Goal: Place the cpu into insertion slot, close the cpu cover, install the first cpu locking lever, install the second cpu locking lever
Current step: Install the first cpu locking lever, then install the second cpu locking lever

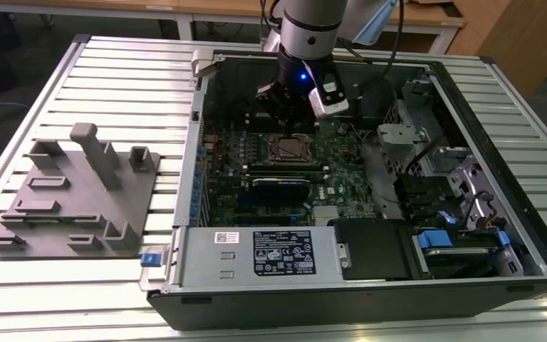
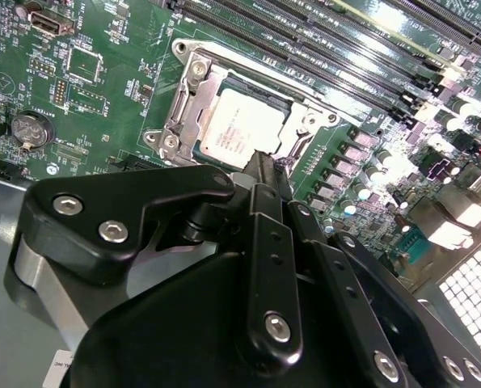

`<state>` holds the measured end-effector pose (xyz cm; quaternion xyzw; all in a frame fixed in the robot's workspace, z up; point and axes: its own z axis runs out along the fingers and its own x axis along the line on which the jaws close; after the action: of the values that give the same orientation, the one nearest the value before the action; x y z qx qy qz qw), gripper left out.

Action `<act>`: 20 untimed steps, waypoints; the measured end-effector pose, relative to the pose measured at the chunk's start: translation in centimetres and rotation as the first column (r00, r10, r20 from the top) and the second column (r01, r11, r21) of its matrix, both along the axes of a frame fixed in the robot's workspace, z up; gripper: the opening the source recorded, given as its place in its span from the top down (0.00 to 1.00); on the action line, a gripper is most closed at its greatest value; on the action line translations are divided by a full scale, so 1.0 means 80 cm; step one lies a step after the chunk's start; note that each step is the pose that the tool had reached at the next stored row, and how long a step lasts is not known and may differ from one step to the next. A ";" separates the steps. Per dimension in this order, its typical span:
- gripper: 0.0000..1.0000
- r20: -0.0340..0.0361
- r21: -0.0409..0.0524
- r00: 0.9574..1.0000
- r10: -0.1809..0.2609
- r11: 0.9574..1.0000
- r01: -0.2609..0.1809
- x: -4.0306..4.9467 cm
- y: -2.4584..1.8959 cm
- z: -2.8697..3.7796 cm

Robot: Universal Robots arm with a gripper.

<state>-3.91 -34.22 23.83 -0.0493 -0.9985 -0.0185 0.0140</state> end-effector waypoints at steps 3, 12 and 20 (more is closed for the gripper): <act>0.90 -0.004 0.000 1.000 0.000 1.000 0.000 0.000 0.0000 0.0000; 0.90 -0.008 0.000 1.000 0.000 1.000 0.000 0.001 0.0000 -0.0001; 0.90 -0.008 0.000 1.000 0.000 1.000 0.000 0.004 0.0001 0.0001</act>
<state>-3.57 -34.22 23.84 -0.0494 -0.9985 -0.0184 0.0178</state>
